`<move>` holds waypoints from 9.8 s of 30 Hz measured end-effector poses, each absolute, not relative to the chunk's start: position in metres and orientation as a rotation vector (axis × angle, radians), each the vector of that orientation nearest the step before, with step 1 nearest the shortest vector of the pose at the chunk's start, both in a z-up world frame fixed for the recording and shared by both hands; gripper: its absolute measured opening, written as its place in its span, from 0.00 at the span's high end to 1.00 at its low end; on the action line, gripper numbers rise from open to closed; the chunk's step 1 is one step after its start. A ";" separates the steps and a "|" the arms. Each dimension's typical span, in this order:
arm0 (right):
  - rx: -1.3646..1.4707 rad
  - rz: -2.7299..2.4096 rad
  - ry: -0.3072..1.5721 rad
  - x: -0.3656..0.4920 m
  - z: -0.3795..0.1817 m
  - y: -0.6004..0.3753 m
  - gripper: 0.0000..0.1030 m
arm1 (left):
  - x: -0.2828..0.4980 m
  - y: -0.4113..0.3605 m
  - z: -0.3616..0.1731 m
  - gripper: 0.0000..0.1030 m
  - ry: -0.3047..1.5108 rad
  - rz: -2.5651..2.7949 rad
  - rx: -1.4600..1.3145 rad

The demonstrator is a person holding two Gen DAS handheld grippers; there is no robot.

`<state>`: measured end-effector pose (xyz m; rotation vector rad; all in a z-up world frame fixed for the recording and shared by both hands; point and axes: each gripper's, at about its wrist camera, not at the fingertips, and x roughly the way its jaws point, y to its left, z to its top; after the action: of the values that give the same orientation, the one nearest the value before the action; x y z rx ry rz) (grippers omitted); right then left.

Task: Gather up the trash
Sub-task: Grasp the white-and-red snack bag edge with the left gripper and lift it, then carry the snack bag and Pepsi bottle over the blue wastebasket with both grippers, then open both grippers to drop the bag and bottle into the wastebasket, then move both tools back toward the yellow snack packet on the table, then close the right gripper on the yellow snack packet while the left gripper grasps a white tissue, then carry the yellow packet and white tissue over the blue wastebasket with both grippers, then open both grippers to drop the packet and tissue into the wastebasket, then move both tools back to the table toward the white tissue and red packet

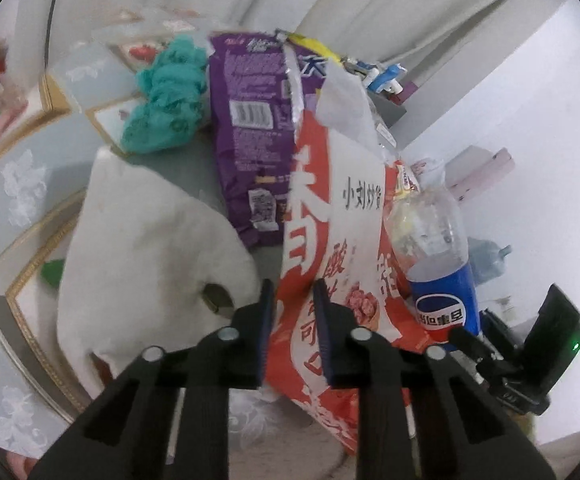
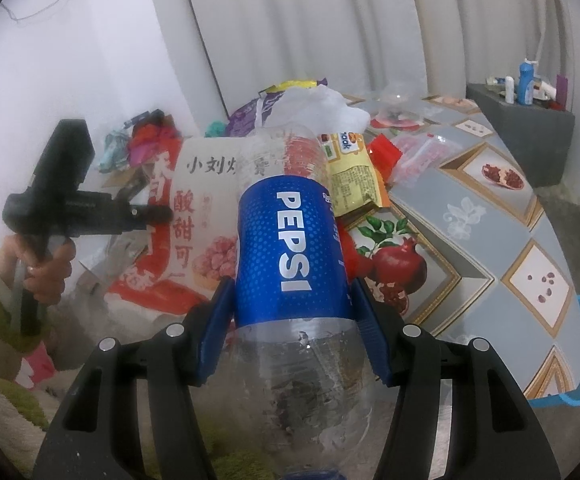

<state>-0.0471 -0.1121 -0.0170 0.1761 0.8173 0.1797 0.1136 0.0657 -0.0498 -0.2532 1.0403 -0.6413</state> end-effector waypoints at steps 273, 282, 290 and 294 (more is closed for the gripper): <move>0.579 -0.925 0.709 -0.109 -0.086 -0.524 0.20 | 0.063 -0.500 -0.017 0.26 0.930 -1.372 0.465; 0.260 -1.023 0.682 -0.098 -0.031 -0.459 0.07 | 0.084 -0.331 0.044 0.05 0.827 -1.258 0.256; 0.104 -0.761 0.653 -0.064 -0.008 -0.405 0.07 | 0.117 -0.169 0.035 0.05 0.795 -1.024 0.076; 0.122 -0.562 0.566 -0.044 0.014 -0.371 0.07 | 0.120 -0.093 0.031 0.05 0.726 -0.930 0.015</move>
<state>-0.0442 -0.3712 0.0141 0.1218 0.5662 -0.5617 0.1197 -0.0931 0.0308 0.0150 0.7260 -0.9302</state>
